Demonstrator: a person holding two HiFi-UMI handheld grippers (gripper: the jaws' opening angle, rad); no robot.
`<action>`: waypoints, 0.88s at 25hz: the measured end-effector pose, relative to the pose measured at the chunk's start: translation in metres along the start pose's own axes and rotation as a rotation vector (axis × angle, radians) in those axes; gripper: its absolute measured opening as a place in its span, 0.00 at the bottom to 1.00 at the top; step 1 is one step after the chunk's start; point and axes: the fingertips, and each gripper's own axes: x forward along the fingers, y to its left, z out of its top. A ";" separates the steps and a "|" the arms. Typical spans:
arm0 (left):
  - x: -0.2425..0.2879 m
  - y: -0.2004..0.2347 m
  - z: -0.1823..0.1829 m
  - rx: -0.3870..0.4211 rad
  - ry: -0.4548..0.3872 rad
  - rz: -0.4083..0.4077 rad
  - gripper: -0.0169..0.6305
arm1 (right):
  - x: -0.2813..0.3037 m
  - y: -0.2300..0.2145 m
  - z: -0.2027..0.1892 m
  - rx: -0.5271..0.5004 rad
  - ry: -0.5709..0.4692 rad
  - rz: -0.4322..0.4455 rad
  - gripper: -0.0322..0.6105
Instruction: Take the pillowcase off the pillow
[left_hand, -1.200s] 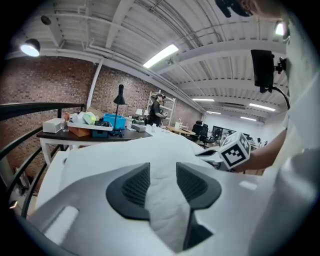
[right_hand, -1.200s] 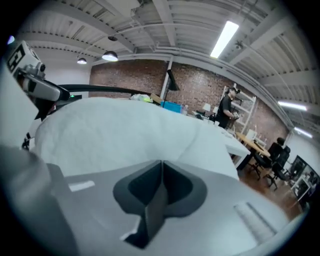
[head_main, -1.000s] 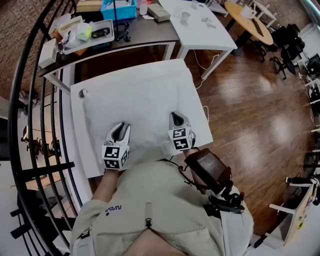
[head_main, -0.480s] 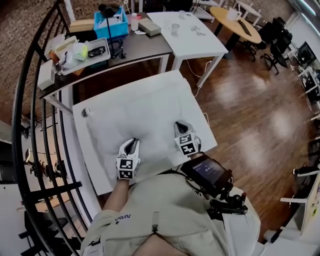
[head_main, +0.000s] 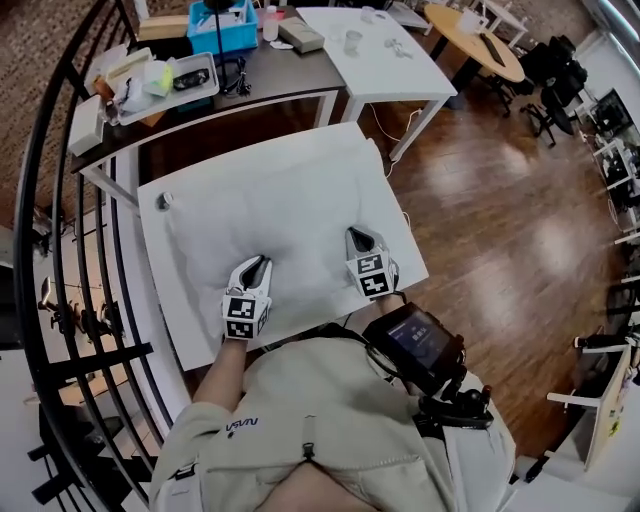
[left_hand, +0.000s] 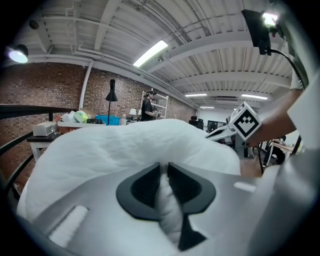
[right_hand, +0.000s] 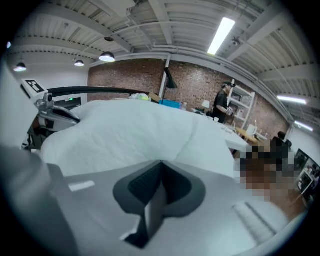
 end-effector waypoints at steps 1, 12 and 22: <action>-0.001 -0.002 -0.001 0.000 0.003 0.011 0.12 | -0.001 0.000 -0.002 0.009 -0.001 0.014 0.05; -0.048 -0.039 0.064 0.039 -0.090 0.304 0.07 | -0.057 -0.013 0.036 0.057 -0.156 0.147 0.12; -0.046 -0.069 0.042 -0.021 0.025 0.384 0.03 | -0.043 0.020 0.004 -0.106 -0.091 0.283 0.17</action>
